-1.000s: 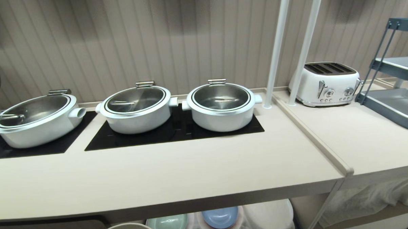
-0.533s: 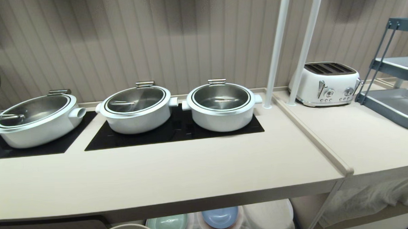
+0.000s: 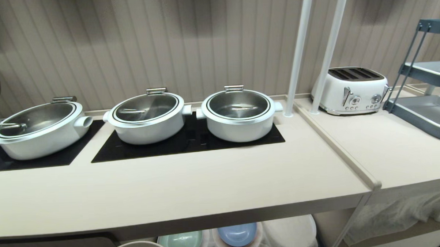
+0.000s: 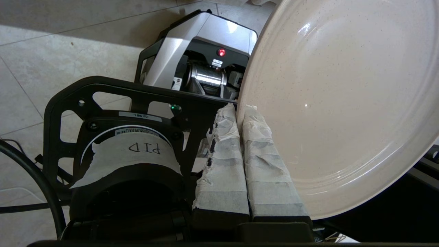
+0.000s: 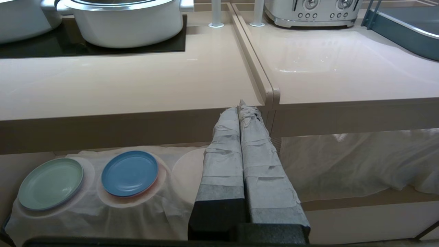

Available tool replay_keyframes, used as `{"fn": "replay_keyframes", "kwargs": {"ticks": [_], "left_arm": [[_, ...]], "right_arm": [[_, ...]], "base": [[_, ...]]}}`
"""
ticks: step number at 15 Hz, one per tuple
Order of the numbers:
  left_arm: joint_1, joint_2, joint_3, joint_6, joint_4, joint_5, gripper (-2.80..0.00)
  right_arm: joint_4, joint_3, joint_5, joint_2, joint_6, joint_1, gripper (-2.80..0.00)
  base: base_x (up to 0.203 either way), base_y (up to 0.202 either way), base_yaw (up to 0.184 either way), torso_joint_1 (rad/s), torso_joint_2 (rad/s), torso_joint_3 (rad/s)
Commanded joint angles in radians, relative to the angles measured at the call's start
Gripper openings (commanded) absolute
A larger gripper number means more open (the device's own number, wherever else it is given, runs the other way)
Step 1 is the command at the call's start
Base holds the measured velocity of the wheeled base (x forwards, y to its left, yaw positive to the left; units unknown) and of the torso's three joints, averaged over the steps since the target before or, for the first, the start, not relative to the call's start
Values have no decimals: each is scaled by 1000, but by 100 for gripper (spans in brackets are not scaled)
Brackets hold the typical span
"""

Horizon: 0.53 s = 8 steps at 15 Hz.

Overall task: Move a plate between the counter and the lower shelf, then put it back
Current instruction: Put the plate in the cupboard

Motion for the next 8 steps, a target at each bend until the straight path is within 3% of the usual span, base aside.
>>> {"fn": "replay_keyframes", "kwargs": {"ticks": [1,8], "left_arm": [[0,2,0,-1,4,-2,-280],[0,-5,17,-3,4,-11,-280]], "right_arm": [[1,0,0,0,-1,0,-280],[1,0,0,0,-1,0,-280]], "base": [[0,0,0,0,0,0],[0,0,0,0,0,0]]}}
